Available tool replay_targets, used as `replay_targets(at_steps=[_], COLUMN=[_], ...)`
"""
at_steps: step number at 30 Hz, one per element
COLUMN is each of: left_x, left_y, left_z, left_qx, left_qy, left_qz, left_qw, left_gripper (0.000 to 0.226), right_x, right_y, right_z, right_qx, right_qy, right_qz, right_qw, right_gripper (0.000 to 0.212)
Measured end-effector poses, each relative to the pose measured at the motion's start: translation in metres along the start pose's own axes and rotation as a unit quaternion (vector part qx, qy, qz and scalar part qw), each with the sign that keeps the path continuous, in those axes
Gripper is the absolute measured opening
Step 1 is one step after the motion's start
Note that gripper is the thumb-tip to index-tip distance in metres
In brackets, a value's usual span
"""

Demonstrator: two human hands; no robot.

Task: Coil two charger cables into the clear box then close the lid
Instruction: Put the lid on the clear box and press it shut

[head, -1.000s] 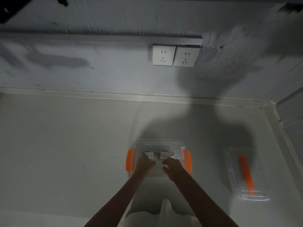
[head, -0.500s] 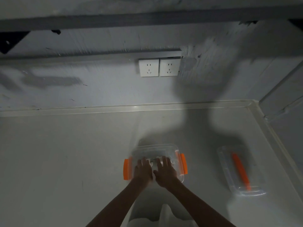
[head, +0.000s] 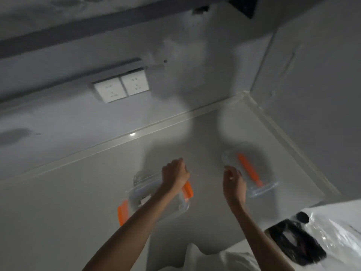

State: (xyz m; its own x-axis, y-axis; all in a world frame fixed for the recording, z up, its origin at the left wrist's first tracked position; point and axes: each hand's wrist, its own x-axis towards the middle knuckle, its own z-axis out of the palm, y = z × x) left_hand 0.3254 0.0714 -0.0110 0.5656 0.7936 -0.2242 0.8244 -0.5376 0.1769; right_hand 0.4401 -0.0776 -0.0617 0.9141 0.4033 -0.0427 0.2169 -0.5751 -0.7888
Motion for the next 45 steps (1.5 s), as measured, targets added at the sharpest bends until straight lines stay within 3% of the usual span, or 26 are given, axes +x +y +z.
replay_targets(at_steps=[6, 11, 16, 23, 28, 30, 34, 37, 40, 45], left_x=[0.059, 0.095, 0.127, 0.134, 0.141, 0.149, 0.146, 0.130, 0.110, 0.056], left_y=[0.070, 0.116, 0.150, 0.171, 0.144, 0.126, 0.093, 0.072, 0.039, -0.040], left_z=[0.036, 0.067, 0.088, 0.085, 0.088, 0.083, 0.049, 0.009, -0.030, -0.077], left_qx=[-0.016, -0.058, -0.077, -0.136, -0.117, -0.117, -0.154, -0.213, -0.290, -0.364], left_qy=[-0.089, -0.132, -0.177, -0.280, -0.220, -0.191, -0.159, -0.097, -0.037, 0.056], left_qz=[0.062, 0.133, 0.161, 0.155, 0.097, 0.084, 0.083, 0.060, 0.018, -0.080], left_qw=[0.994, 0.981, 0.968, 0.938, 0.964, 0.971, 0.972, 0.970, 0.956, 0.926], left_gripper=[0.027, 0.027, 0.043, 0.064, 0.058, 0.046, 0.024, 0.028, 0.049, 0.035], right_x=[0.014, 0.023, 0.030, 0.048, 0.055, 0.057, 0.066, 0.070, 0.072, 0.057], right_y=[0.072, 0.103, 0.123, 0.116, 0.099, 0.087, 0.054, 0.029, -0.001, -0.069], right_z=[-0.039, -0.057, -0.062, -0.067, -0.070, -0.073, -0.072, -0.068, -0.062, -0.038], right_qx=[-0.043, 0.007, 0.110, 0.320, 0.311, 0.311, 0.305, 0.329, 0.343, 0.332], right_qy=[0.015, 0.010, 0.016, -0.021, -0.039, -0.047, -0.049, -0.047, -0.087, -0.166], right_qz=[0.191, 0.292, 0.370, 0.435, 0.437, 0.424, 0.377, 0.344, 0.300, 0.214], right_qw=[0.980, 0.956, 0.922, 0.842, 0.843, 0.849, 0.873, 0.878, 0.886, 0.904], right_gripper=[0.048, 0.066, 0.066, 0.050, 0.024, 0.011, 0.018, 0.024, 0.027, 0.047])
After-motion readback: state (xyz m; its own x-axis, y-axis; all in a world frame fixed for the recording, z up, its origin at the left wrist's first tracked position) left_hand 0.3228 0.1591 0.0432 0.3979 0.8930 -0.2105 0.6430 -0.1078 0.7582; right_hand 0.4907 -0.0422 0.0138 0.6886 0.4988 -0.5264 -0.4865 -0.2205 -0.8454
